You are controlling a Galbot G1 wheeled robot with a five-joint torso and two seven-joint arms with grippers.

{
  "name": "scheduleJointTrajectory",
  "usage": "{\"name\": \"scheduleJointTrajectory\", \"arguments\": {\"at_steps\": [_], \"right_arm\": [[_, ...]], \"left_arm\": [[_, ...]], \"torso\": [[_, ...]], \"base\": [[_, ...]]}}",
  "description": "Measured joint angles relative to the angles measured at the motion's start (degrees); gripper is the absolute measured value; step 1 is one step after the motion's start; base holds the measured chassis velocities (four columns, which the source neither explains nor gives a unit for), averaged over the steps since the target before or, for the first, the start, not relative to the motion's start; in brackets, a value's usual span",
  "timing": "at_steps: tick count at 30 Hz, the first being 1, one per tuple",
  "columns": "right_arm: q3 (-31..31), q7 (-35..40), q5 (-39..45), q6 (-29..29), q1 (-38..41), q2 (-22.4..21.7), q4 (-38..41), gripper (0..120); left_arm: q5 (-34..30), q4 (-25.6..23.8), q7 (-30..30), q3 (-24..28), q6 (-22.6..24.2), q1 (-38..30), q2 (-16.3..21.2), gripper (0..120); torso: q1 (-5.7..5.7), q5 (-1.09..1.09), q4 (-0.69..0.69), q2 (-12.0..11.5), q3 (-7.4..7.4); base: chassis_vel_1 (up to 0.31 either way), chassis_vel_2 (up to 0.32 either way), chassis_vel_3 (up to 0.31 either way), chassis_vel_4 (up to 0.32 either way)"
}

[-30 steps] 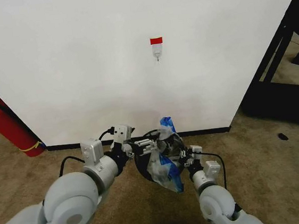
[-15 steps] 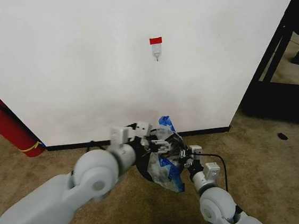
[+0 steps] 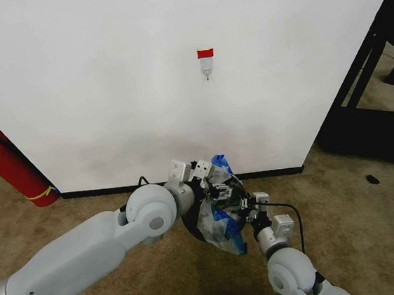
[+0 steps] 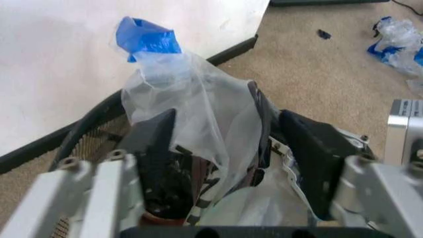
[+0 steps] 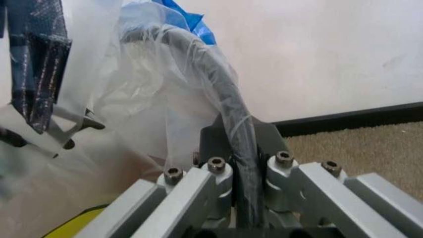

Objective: Pick up the garbage bag from the wall and place it over the trash bin.

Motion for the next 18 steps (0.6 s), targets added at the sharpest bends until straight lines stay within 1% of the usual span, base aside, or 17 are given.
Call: {"name": "scheduleJointTrajectory", "arguments": {"at_steps": [3, 4, 5, 6, 8, 9, 15, 18], "right_arm": [[-0.2, 0.1, 0.3, -0.2, 0.2, 0.1, 0.0, 1], [-0.2, 0.1, 0.3, -0.2, 0.2, 0.1, 0.0, 1], [-0.3, 0.2, 0.4, -0.3, 0.3, 0.2, 0.0, 1], [-0.4, 0.3, 0.5, -0.3, 0.3, 0.1, 0.0, 1], [-0.5, 0.3, 0.6, -0.4, 0.3, 0.1, 0.0, 1], [-0.5, 0.3, 0.6, -0.4, 0.3, 0.1, 0.0, 1], [0.0, 0.5, 0.8, -0.4, -0.2, -0.1, 0.5, 1], [0.2, 0.5, 0.8, -0.4, -0.5, -0.3, 0.7, 1]], "left_arm": [[0.0, 0.0, 0.4, 0.3, -0.4, 0.1, 0.0, 47], [0.0, 0.0, 0.4, 0.3, -0.4, 0.1, 0.0, 47], [0.0, 0.0, 0.5, 0.5, -0.5, 0.4, 0.0, 39], [0.1, 0.0, 0.5, 0.6, -0.5, 0.7, 0.0, 33], [0.2, -0.1, 0.5, 0.7, -0.5, 1.1, -0.1, 25], [0.2, -0.1, 0.5, 0.7, -0.5, 1.1, -0.1, 25], [0.5, -0.1, -0.3, 0.8, -1.1, 1.6, -0.3, 1], [0.5, -0.1, -0.5, 0.6, -1.3, 1.7, -0.2, 0]], "torso": [[0.0, 0.0, 0.0, 0.0, 0.0], [0.0, 0.0, 0.0, 0.0, 0.0], [0.0, 0.0, 0.0, 0.0, 0.0], [0.0, 0.0, 0.0, 0.0, 0.0], [0.0, 0.0, 0.0, 0.0, 0.0], [0.0, 0.0, 0.0, 0.0, 0.0], [0.0, 0.0, 0.0, 0.0, 0.0], [0.0, 0.0, -0.01, 0.0, 0.0]], "base": [[0.0, 0.0, 0.0, 0.0], [0.0, 0.0, 0.0, 0.0], [0.0, 0.0, 0.0, 0.0], [0.0, 0.0, 0.0, 0.0], [0.0, 0.0, 0.0, 0.0], [0.0, 0.0, 0.0, 0.0], [0.0, 0.0, 0.0, 0.0], [0.0, 0.0, 0.0, 0.0]]}}
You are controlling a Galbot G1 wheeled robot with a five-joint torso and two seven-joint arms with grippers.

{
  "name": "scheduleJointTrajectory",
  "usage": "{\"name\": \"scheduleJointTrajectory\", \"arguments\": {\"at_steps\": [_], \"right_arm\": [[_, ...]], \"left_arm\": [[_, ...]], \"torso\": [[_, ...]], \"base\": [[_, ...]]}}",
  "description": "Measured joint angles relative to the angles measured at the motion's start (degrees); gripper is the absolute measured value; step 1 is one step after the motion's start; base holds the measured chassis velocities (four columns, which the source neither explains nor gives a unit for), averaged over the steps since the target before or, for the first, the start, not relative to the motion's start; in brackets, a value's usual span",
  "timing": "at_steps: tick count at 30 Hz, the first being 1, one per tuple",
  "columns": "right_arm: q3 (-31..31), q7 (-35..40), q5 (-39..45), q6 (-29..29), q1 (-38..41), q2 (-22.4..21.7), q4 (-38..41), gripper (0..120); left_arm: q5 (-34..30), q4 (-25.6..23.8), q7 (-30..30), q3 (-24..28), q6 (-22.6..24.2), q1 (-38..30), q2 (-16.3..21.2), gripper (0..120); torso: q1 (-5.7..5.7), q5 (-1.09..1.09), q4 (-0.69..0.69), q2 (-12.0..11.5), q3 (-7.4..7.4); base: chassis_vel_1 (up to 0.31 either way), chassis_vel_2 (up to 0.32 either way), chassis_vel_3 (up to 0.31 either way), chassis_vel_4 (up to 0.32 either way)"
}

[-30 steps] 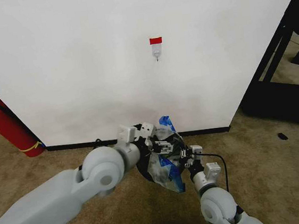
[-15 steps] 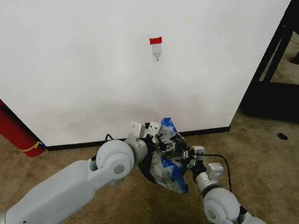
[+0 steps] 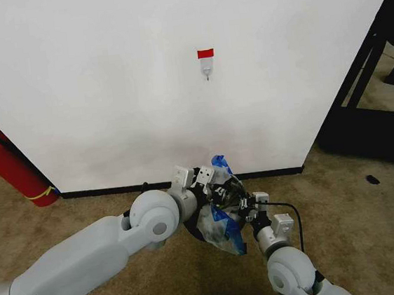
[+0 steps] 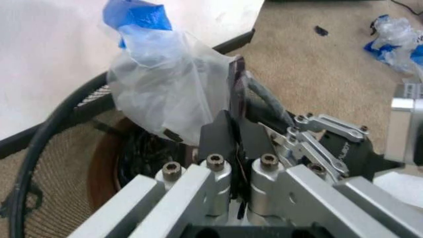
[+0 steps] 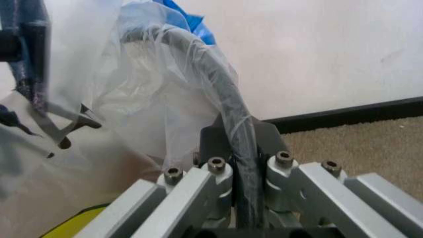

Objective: Pick up the garbage bag from the wall and place it over the trash bin.

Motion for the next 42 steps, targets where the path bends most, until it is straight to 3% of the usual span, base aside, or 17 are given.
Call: {"name": "scheduleJointTrajectory", "arguments": {"at_steps": [9, 21, 34, 42], "right_arm": [[0.8, -0.1, 0.3, 0.4, -0.6, 0.1, 0.7, 1], [2.2, -0.8, 2.3, 2.0, -0.9, -0.4, 0.5, 1], [4.2, -14.7, 4.4, 10.7, -4.1, -2.1, 2.1, 1], [5.9, -15.0, 9.6, 11.5, -3.6, -2.7, 2.8, 1]], "left_arm": [[0.0, 0.3, -0.8, -3.6, -0.6, 1.8, 1.3, 0], [-0.7, -0.6, 0.3, -14.0, -1.5, 7.0, 7.5, 0], [0.1, 0.7, 2.2, -22.6, -1.4, 15.3, 12.4, 0], [0.3, -1.8, 3.5, -26.5, -1.5, 21.3, 16.4, 0]], "torso": [[0.0, 0.0, 0.0, 0.0, 0.0], [0.0, -0.01, 0.01, 0.0, 0.0], [0.0, 0.0, 0.0, 0.0, 0.0], [0.0, 0.0, 0.01, 0.0, 0.0]], "base": [[0.0, 0.0, 0.0, 0.0], [0.0, 0.0, 0.0, 0.0], [0.0, 0.0, 0.0, 0.0], [0.0, 0.0, 0.0, 0.0]]}}
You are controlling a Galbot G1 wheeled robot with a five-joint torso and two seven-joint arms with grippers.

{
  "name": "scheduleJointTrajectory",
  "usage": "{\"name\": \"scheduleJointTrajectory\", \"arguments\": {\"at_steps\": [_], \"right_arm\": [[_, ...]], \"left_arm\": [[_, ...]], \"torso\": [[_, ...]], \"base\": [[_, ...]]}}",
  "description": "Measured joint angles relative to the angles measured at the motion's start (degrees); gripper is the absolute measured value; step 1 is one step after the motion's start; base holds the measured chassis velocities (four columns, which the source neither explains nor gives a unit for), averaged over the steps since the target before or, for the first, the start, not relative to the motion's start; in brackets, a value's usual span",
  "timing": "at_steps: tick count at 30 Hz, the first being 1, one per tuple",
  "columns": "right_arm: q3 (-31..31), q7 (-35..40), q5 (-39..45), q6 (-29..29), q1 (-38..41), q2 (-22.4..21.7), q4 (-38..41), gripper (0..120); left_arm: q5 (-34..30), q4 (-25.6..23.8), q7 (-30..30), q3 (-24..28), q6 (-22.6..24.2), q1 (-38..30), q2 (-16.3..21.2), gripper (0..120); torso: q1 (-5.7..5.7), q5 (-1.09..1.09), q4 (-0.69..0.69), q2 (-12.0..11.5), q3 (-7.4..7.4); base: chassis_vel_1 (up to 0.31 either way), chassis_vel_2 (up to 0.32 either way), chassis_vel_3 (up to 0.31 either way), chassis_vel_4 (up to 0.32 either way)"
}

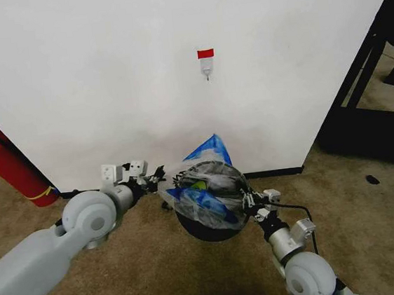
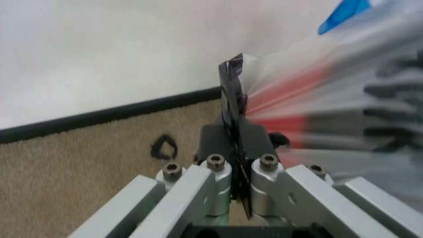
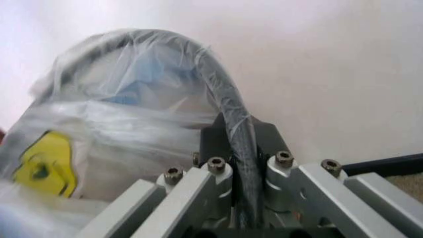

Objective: Pick up the garbage bag from the wall and place it over the trash bin.

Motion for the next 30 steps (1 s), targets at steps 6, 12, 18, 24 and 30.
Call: {"name": "scheduleJointTrajectory", "arguments": {"at_steps": [6, 12, 18, 24, 30], "right_arm": [[0.5, 3.8, 7.5, -1.5, 1.2, 0.8, 1.9, 1], [1.4, 9.9, 13.1, -5.0, 1.4, 1.3, 4.0, 1], [2.2, 15.5, 15.4, -7.5, 2.2, 1.8, 3.6, 1], [1.9, 16.6, 14.9, -8.2, 2.3, 2.2, 3.1, 1], [1.4, 16.9, 14.9, -8.8, 2.3, 2.8, 3.3, 1]], "left_arm": [[0.7, -3.0, -0.2, -0.8, 0.0, 3.4, -0.4, 0], [1.8, -5.4, -0.5, -1.7, 0.0, 7.1, -1.7, 0], [3.1, -7.5, -0.2, -3.0, -0.1, 10.6, -2.1, 0], [3.6, -9.2, -1.9, -3.4, 0.1, 11.8, -3.9, 11], [5.4, -9.7, -1.7, -3.8, 0.8, 12.5, -3.7, 30]], "torso": [[0.0, 0.0, -0.01, 0.0, 0.0], [0.0, 0.0, -0.02, 0.0, 0.0], [0.0, 0.0, 0.0, 0.0, 0.0], [0.0, -0.01, -0.02, 0.0, 0.0], [0.0, -0.02, -0.01, 0.0, 0.01]], "base": [[0.0, 0.0, 0.0, 0.0], [0.0, 0.0, 0.0, 0.0], [0.0, 0.0, 0.0, 0.0], [0.0, 0.0, 0.0, 0.0], [0.0, 0.0, 0.0, 0.0]]}}
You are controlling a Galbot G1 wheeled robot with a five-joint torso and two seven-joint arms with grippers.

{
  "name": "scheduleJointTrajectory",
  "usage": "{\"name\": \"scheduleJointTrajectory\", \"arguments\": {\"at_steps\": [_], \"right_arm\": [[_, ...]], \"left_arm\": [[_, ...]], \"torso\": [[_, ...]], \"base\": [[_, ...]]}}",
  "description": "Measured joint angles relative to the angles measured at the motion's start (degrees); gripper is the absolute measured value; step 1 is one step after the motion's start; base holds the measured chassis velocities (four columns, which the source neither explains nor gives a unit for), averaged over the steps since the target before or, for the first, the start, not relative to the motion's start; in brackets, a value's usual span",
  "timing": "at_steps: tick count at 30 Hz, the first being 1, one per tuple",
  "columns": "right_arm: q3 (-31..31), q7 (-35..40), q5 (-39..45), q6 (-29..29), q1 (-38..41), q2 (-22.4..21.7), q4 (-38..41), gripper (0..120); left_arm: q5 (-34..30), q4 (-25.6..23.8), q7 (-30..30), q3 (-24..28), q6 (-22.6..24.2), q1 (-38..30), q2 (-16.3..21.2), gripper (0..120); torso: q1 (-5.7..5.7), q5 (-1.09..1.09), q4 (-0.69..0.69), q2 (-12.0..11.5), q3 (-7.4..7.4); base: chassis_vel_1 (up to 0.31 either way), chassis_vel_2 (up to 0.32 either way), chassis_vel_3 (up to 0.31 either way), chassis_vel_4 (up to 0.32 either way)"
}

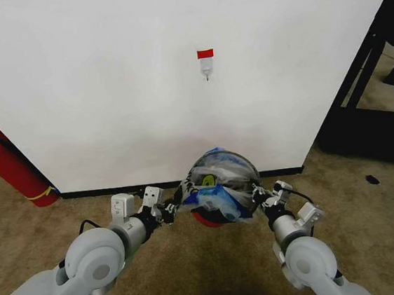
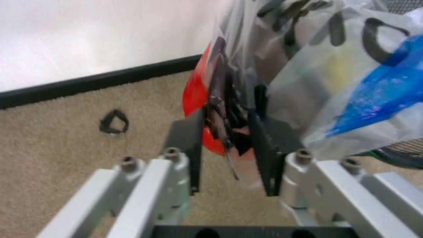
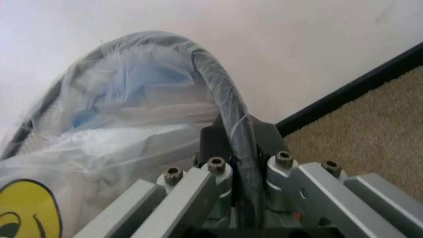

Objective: Pick up the garbage bag from the wall and place it over the trash bin.

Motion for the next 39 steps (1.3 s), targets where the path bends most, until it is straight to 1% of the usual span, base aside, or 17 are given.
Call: {"name": "scheduleJointTrajectory", "arguments": {"at_steps": [4, 5, 10, 12, 14, 16, 19, 21, 23, 24, 25, 26, 27, 28, 32, 34, 39], "right_arm": [[0.2, 0.0, -1.1, -0.1, -0.1, 0.0, -0.9, 1], [0.2, 0.0, -1.1, -0.1, -0.1, 0.0, -0.9, 1], [0.9, -0.3, -2.8, 0.2, -0.7, 0.2, -1.9, 1], [1.0, -0.4, -2.9, 0.2, -0.7, 0.2, -2.0, 1], [1.2, -0.5, -3.3, 0.4, -0.7, 0.2, -2.3, 1], [1.2, -0.7, -3.7, 0.4, -0.6, 0.0, -2.5, 1], [0.7, -0.9, -3.9, 0.4, -0.4, -0.5, -2.6, 1], [0.3, -1.0, -3.9, 0.4, -0.1, -0.7, -2.7, 1], [-0.6, -1.5, -3.9, 0.3, 0.3, -1.1, -2.6, 1], [-0.7, -1.5, -3.9, 0.3, 0.2, -1.2, -2.5, 1], [-0.8, -1.6, -4.0, 0.2, 0.0, -1.5, -2.1, 1], [-0.8, -1.6, -4.1, 0.2, -0.2, -1.6, -2.0, 1], [-0.8, -1.6, -4.2, 0.2, -0.4, -1.8, -1.8, 1], [-0.8, -1.6, -4.2, 0.2, -0.4, -1.8, -1.8, 1], [-0.6, -1.6, -4.5, 0.2, -0.8, -2.2, -1.5, 1], [-0.5, -1.6, -4.5, 0.2, -0.9, -2.3, -1.3, 1], [-0.4, -1.5, -4.3, 0.1, -0.9, -2.7, -0.9, 1]], "left_arm": [[0.4, -1.8, 0.2, -2.1, -0.1, -0.5, 1.3, 49], [0.4, -1.8, 0.2, -2.1, -0.1, -0.5, 1.3, 49], [0.8, -6.0, 0.3, -3.7, 0.7, -2.2, 5.9, 71], [0.9, -6.3, 0.4, -3.7, 0.8, -2.1, 6.2, 72], [1.4, -8.4, 0.6, -3.6, 1.1, -1.9, 7.8, 82], [1.7, -10.2, 0.9, -3.2, 1.3, -2.4, 8.1, 91], [2.2, -11.1, 3.3, -1.8, 1.3, -4.4, 7.6, 99], [2.5, -11.2, 4.4, -1.4, 1.3, -4.9, 7.5, 99], [3.5, -10.5, 7.6, 0.6, 1.2, -6.9, 7.3, 100], [3.7, -10.1, 8.3, 1.0, 1.1, -7.5, 7.2, 100], [4.0, -8.6, 11.0, 3.6, 1.1, -10.4, 6.8, 100], [4.1, -8.0, 11.7, 4.9, 1.1, -11.8, 6.5, 100], [3.9, -6.8, 12.3, 7.8, 1.0, -15.1, 5.6, 100], [3.9, -6.8, 12.3, 7.8, 1.0, -15.1, 5.6, 100], [0.3, -3.1, 12.5, 16.8, 2.3, -23.8, 2.1, 99], [-0.3, -1.7, 12.8, 19.9, 2.8, -26.0, 1.4, 97], [-0.2, 1.5, 14.3, 23.2, 3.6, -27.7, 0.4, 98]], "torso": [[0.0, 0.01, 0.0, 0.0, 0.0], [0.0, 0.01, 0.0, 0.0, 0.0], [0.0, 0.02, 0.0, 0.0, 0.0], [0.0, 0.02, 0.0, 0.0, 0.0], [0.0, 0.02, 0.01, 0.0, 0.0], [0.0, 0.02, 0.01, 0.0, 0.0], [0.0, 0.01, -0.03, 0.0, 0.0], [0.0, 0.01, -0.02, 0.0, 0.0], [0.0, 0.03, 0.05, 0.0, 0.0], [0.0, 0.02, 0.04, 0.0, 0.0], [0.0, 0.01, 0.03, 0.0, 0.0], [0.0, 0.01, 0.02, 0.0, 0.0], [0.0, 0.01, 0.0, 0.0, 0.0], [0.0, 0.01, 0.0, 0.0, 0.0], [0.0, 0.0, -0.03, 0.0, 0.0], [0.0, 0.03, -0.02, 0.0, 0.0], [0.0, 0.02, 0.01, 0.0, 0.0]], "base": [[0.0, 0.0, 0.0, 0.0], [0.0, 0.0, 0.0, 0.0], [0.0, 0.0, 0.0, 0.0], [0.0, 0.0, 0.0, 0.0], [0.0, 0.0, 0.0, 0.0], [0.0, 0.0, 0.0, 0.0], [0.0, 0.0, 0.0, 0.0], [0.0, 0.0, 0.0, 0.0], [0.0, 0.0, 0.0, 0.0], [0.0, 0.0, 0.0, 0.0], [0.0, 0.0, 0.0, 0.0], [0.0, 0.0, 0.0, 0.0], [0.0, 0.0, 0.0, 0.0], [0.0, 0.0, 0.0, 0.0], [0.0, 0.0, 0.0, 0.0], [0.0, 0.0, 0.0, 0.0], [0.0, 0.0, 0.0, 0.0]]}}
